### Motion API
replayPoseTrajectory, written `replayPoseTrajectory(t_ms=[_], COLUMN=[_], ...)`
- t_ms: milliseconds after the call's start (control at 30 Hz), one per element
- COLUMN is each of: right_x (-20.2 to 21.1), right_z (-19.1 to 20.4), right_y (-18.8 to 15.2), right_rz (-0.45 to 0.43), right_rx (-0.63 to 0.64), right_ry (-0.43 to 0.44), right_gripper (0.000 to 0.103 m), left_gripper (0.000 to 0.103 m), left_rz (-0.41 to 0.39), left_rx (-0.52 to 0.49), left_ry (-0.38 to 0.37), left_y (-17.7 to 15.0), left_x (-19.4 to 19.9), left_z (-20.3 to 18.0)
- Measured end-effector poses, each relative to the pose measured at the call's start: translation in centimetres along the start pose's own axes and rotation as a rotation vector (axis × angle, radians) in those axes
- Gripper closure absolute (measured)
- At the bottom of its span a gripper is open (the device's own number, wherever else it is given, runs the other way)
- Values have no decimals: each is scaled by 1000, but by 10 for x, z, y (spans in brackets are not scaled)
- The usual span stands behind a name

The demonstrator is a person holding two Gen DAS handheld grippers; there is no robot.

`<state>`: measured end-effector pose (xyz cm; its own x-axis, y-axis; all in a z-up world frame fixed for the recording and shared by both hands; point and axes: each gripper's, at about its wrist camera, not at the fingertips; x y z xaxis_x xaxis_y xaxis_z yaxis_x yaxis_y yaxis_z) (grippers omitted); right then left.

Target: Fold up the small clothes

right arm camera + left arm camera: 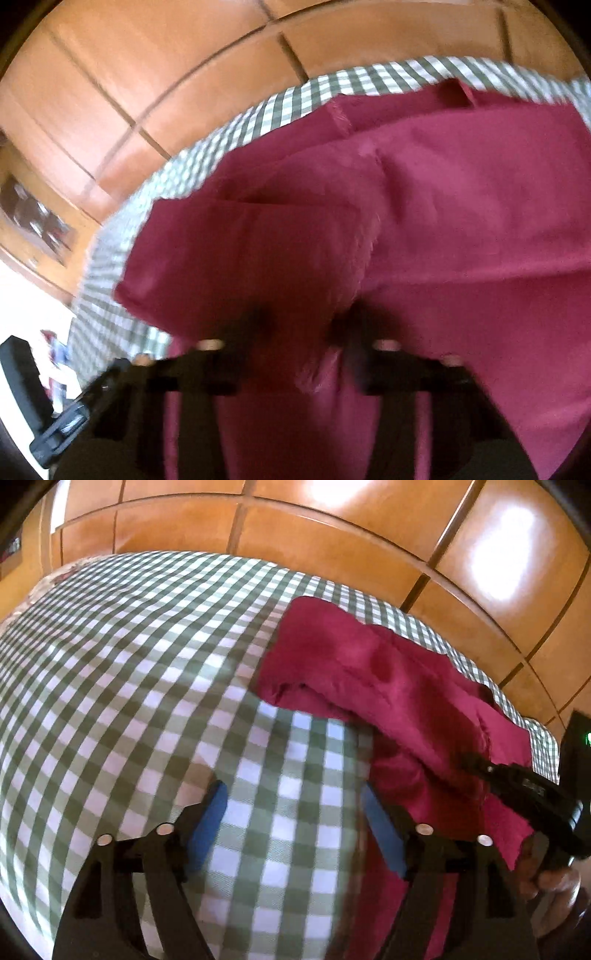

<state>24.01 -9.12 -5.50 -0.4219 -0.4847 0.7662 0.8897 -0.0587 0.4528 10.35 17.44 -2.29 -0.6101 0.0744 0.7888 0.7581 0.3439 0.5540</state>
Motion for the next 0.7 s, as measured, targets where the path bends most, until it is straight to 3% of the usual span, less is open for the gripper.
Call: replayPoseTrajectory(t_ms=[167, 433, 567, 700], right_x=[64, 137, 145, 113], right_z=[12, -8, -57, -127], right_y=[36, 76, 73, 64], right_rz=[-164, -348, -357, -269], right_rx=[94, 149, 75, -61], right_ry=[43, -20, -107, -222], right_gripper=[99, 99, 99, 99], left_gripper=[25, 22, 22, 23], left_rz=[5, 0, -11, 19], left_rx=[-31, -34, -26, 5], left_ry=[23, 121, 218, 219], left_y=[9, 36, 52, 48], left_x=[-15, -45, -60, -69], left_z=[-22, -53, -56, -44])
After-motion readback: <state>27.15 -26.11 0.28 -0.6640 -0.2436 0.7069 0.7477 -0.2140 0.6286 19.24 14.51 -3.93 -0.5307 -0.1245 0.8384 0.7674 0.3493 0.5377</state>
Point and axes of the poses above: each gripper's, at about its wrist camera, not at the fingertips, and x roughly against the way its jaws point, z to its left, y to its top, and after that the axes turned 2 degrees about y, right-handed
